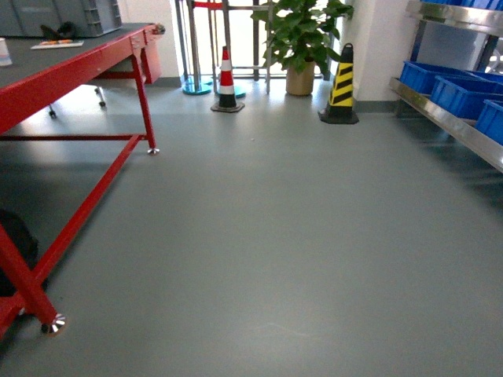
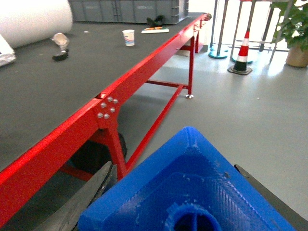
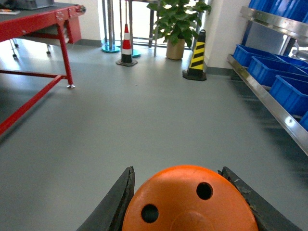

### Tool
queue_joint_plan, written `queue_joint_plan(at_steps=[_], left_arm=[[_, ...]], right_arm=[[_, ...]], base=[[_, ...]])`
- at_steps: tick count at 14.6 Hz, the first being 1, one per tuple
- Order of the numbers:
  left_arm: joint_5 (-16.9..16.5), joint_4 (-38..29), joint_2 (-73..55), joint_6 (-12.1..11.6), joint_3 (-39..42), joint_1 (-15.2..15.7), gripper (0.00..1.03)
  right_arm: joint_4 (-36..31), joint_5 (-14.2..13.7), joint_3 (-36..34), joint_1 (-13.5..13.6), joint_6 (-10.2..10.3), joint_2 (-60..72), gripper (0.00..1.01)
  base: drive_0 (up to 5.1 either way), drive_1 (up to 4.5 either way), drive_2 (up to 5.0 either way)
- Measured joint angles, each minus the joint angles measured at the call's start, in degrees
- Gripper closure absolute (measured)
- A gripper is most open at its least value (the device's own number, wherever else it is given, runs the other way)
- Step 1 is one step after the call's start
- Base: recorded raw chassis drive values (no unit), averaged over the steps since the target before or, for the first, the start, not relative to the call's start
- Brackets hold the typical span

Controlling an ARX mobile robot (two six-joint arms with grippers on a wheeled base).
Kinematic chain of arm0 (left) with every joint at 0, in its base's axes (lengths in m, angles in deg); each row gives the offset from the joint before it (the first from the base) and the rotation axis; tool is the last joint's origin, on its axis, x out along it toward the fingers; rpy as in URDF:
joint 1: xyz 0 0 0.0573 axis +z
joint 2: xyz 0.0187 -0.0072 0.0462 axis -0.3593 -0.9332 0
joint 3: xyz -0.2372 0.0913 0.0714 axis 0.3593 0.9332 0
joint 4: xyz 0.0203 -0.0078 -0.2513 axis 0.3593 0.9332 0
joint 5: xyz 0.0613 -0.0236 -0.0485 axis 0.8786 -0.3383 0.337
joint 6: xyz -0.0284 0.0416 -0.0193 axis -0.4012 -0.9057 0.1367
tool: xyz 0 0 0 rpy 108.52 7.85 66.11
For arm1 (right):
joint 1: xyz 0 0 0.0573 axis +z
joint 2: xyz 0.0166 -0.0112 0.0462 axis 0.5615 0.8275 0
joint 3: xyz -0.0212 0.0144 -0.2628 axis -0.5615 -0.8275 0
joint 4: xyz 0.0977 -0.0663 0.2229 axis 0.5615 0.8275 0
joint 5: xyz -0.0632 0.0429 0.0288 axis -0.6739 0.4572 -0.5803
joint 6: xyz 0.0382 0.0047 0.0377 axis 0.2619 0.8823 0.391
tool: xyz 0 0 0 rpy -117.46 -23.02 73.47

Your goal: Sort blue parts and orange caps into right shelf containers

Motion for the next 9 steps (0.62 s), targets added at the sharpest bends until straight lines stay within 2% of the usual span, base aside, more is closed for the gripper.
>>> queue_joint_plan(at_steps=[2, 9], left_arm=[[-0.2, -0.17, 0.02, 0.0, 0.0, -0.11, 0.41], [-0.17, -0.07, -0.2, 0.0, -0.07, -0.07, 0.41]], right_arm=[[0.2, -0.02, 0.0, 0.0, 0.0, 0.02, 0.57], [0.11, -0.02, 0.0, 0.0, 0.15, 0.24, 0.57]], base=[[-1.7, 2.55, -5.9], [-1.6, -1.64, -1.6]])
